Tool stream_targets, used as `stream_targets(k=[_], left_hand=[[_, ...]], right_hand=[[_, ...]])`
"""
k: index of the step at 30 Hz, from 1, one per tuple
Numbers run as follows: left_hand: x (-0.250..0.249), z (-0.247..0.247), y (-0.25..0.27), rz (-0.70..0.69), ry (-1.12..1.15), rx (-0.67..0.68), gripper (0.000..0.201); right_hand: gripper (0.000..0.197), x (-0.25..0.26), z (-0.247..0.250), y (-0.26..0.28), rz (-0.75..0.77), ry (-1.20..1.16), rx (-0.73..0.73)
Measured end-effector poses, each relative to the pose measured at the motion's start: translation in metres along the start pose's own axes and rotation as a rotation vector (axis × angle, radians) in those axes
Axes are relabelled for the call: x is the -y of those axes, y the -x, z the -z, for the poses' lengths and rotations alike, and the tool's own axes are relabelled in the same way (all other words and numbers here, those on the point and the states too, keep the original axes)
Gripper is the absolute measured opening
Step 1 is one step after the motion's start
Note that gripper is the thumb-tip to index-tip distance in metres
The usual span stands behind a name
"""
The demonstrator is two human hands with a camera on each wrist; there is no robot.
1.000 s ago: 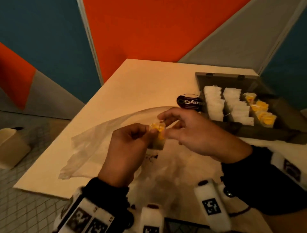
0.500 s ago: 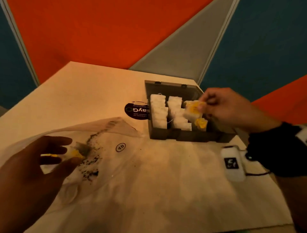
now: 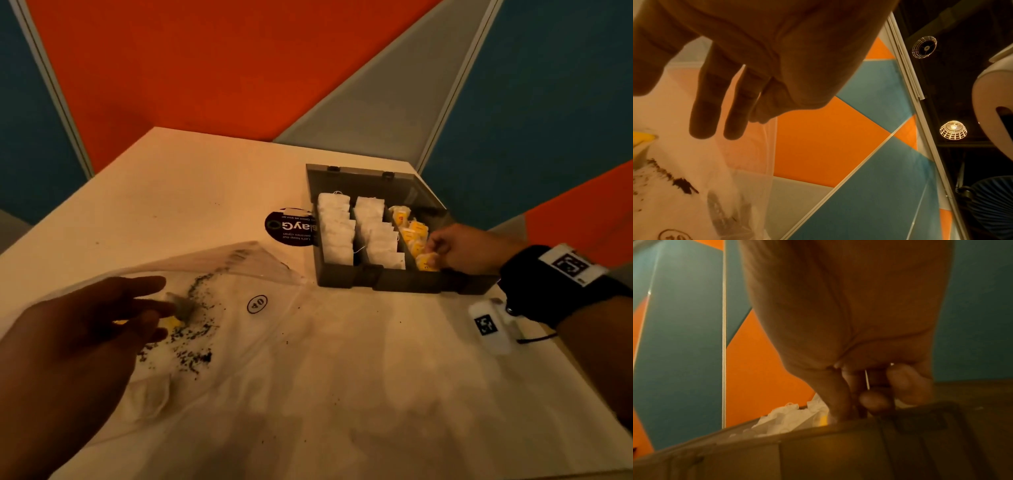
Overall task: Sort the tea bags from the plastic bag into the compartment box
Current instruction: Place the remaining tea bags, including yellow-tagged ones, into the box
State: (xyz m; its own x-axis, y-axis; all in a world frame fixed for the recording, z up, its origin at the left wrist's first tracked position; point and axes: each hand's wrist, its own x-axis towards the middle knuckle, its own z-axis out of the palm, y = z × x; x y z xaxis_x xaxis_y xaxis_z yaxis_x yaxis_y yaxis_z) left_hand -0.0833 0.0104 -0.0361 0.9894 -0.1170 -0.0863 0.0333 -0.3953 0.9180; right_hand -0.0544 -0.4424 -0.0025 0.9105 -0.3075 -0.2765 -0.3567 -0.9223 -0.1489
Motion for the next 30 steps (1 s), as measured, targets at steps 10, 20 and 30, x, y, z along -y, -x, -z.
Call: stream_targets(k=[10,20,30], left_hand=[[-0.047,0.002,0.021,-0.022,0.213,-0.117,0.035],[-0.056,0.016,0.02,0.046,0.138,-0.098,0.043],[-0.056,0.023,0.019,0.057,0.309,-0.089,0.036]], right_hand=[[0.019,0.105,-0.005,0.07,0.351,-0.347,-0.45],[0.029,0.27,-0.096,0.103,0.775,-0.114,0.061],[0.021,0.305,-0.111,0.069,0.671,0.075,-0.065]])
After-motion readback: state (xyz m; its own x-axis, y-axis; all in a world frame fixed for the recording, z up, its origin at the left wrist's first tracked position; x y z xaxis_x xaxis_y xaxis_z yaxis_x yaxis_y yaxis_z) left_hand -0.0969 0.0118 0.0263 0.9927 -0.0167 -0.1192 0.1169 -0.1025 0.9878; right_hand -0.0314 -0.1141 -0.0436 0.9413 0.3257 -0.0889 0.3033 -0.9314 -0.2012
